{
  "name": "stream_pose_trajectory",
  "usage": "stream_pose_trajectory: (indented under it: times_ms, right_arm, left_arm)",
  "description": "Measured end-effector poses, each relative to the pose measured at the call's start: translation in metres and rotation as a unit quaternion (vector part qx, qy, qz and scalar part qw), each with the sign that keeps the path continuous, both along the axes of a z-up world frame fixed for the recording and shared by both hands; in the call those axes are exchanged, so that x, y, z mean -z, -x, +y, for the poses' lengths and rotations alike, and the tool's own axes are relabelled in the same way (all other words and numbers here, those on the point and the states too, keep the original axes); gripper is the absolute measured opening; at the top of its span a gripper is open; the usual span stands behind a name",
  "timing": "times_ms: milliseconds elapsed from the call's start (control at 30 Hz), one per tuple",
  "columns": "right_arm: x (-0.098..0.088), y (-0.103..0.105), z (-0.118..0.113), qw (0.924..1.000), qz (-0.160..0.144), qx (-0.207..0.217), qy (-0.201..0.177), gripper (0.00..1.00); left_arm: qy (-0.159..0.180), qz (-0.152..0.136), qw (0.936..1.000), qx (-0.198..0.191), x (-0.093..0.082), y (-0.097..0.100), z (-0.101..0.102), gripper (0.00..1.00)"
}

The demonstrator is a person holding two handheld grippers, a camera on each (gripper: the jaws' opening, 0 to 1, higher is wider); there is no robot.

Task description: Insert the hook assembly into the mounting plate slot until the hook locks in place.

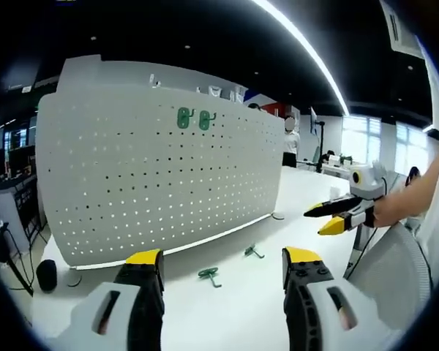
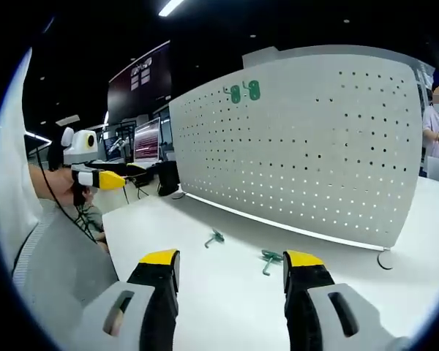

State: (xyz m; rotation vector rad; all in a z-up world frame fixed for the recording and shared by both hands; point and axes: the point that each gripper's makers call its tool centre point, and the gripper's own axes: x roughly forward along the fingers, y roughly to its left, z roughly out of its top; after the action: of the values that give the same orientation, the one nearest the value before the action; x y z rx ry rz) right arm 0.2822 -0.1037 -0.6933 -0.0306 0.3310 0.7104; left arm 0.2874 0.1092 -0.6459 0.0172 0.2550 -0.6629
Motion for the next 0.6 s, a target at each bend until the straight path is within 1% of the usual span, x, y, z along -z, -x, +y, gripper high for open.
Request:
stream_pose_trajectory:
  times_ms: [67, 133, 167, 200, 267, 367, 500, 533, 567, 600]
  right_arm:
    - [0.001, 0.000, -0.001, 1.0000, 0.001, 0.000, 0.004, 0.55]
    - [0.001, 0.000, -0.001, 1.0000, 0.003, 0.001, 0.000, 0.55]
    - [0.001, 0.001, -0.001, 1.0000, 0.003, 0.001, 0.002, 0.55]
    - [0.001, 0.001, 0.000, 1.0000, 0.004, 0.000, 0.002, 0.55]
    - [0.001, 0.001, 0.000, 1.0000, 0.005, 0.001, 0.000, 0.55]
    - [0.002, 0.001, -0.001, 1.0000, 0.007, 0.001, 0.002, 0.55]
    - [0.005, 0.002, -0.001, 0.9999, 0.011, -0.002, 0.006, 0.55]
    - [0.005, 0.003, 0.000, 0.9999, 0.014, -0.003, 0.006, 0.55]
    - [0.005, 0.003, 0.001, 0.9999, 0.015, -0.004, 0.004, 0.55]
    - [0.005, 0.003, 0.000, 0.9999, 0.014, -0.004, 0.004, 0.55]
  left_arm:
    - [-0.018, 0.004, 0.9996, 0.020, 0.004, -0.002, -0.003, 0.67]
    - [-0.037, 0.012, 0.9986, 0.035, 0.008, -0.002, -0.004, 0.62]
    - [-0.055, 0.010, 0.9976, 0.041, 0.009, -0.004, -0.004, 0.60]
    - [-0.056, 0.011, 0.9975, 0.043, 0.008, -0.005, -0.005, 0.59]
    - [-0.057, 0.013, 0.9969, 0.053, 0.007, -0.007, -0.009, 0.60]
    - [-0.083, 0.024, 0.9934, 0.075, 0.012, -0.010, -0.014, 0.60]
    - [-0.097, 0.036, 0.9898, 0.098, 0.017, -0.016, -0.018, 0.61]
    - [-0.101, 0.031, 0.9890, 0.103, 0.016, -0.017, -0.019, 0.61]
    - [-0.114, 0.025, 0.9865, 0.115, 0.017, -0.018, -0.020, 0.60]
    - [-0.128, 0.029, 0.9832, 0.127, 0.020, -0.019, -0.021, 0.60]
